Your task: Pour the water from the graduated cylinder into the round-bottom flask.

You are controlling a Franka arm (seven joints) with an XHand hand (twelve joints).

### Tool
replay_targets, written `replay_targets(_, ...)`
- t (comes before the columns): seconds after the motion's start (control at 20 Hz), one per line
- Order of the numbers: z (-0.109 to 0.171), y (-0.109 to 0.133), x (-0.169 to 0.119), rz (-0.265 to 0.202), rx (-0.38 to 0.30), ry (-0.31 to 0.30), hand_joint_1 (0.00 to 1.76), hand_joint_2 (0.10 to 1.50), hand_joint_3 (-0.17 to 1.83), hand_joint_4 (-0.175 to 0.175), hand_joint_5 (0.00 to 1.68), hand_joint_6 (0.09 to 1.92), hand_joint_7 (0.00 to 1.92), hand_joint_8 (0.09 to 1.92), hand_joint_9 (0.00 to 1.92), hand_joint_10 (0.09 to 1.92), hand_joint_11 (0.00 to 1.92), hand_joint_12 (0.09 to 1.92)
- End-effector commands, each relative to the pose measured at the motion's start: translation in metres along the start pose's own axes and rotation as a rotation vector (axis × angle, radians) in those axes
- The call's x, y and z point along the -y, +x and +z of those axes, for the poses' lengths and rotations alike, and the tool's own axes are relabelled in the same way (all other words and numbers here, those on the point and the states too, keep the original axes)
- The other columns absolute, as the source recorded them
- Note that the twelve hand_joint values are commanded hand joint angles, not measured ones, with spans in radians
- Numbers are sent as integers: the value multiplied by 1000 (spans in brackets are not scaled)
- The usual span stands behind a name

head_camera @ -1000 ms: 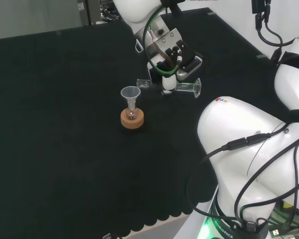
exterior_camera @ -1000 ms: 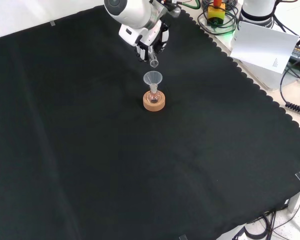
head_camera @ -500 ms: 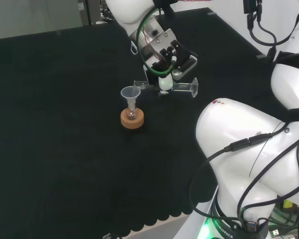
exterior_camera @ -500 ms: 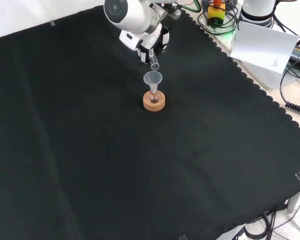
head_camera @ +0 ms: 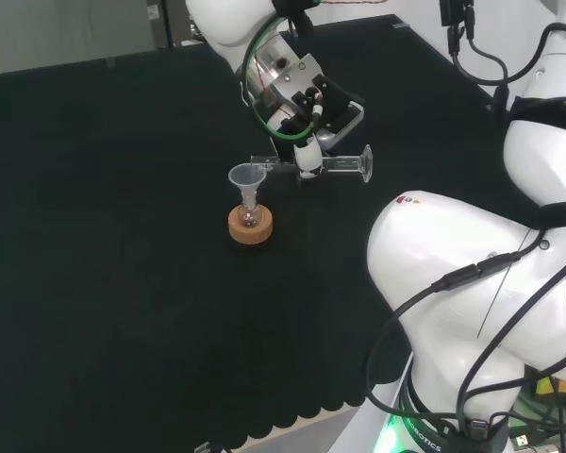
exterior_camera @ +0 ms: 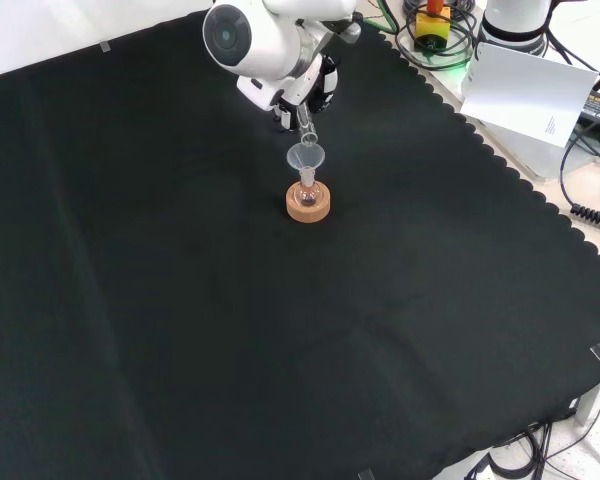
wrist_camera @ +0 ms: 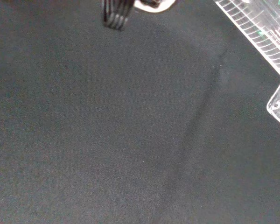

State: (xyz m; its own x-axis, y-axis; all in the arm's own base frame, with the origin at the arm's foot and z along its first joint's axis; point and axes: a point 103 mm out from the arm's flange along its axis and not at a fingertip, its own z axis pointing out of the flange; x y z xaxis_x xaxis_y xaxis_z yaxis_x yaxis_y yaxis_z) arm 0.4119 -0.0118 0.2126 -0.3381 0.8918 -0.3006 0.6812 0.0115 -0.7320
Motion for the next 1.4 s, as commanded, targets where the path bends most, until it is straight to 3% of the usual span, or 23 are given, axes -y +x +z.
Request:
replay_targets(0.05, -3, 1, 2, 25, 12, 13, 1249, 928, 595, -8, 994, 477, 1124, 386, 1371, 87, 1129, 819)
replay_targets(0.55, -7, 2, 4, 55, 50, 25, 1249, 927, 596, -8, 995, 477, 1126, 380, 1373, 87, 1128, 818)
replay_targets(1.4, -14, 6, 7, 68, 66, 40, 1249, 927, 597, -8, 995, 477, 1128, 372, 1374, 87, 1126, 818)
